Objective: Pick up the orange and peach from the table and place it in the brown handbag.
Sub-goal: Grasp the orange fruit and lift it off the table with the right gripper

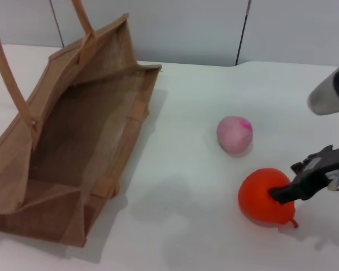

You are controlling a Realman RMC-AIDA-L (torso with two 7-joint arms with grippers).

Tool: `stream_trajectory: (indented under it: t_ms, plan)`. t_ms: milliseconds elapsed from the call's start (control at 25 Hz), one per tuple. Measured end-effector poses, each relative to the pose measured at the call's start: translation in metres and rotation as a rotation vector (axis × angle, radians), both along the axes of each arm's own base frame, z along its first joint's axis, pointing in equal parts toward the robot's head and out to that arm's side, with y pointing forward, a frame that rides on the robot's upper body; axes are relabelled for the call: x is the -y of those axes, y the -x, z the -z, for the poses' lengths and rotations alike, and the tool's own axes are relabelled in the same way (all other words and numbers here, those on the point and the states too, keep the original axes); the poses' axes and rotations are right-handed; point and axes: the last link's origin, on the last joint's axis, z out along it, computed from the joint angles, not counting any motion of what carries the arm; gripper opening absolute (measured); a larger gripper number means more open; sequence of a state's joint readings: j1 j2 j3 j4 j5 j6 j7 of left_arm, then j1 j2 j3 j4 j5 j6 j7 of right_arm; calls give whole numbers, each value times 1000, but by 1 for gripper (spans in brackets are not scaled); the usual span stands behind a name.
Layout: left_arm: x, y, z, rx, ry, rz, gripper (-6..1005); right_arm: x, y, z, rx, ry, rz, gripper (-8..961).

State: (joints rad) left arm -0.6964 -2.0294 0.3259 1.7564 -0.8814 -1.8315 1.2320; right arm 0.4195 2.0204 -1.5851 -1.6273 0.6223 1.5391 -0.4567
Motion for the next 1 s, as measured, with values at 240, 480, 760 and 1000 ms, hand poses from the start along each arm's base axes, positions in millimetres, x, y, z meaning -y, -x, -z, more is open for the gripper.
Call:
stream_trajectory:
  t_ms: [240, 480, 760, 1000]
  plan:
    - [-1, -1, 0, 0, -2, 1, 106, -6, -4, 11, 2, 34, 28, 753]
    - [-1, -1, 0, 0, -1, 3, 106, -13, -7, 15, 6, 40, 51, 738]
    - [-1, -2, 0, -4, -1, 5, 105, -22, -5, 19, 12, 41, 60, 720]
    - [-3, -5, 4, -19, 13, 14, 105, -28, -10, 22, 24, 36, 76, 705]
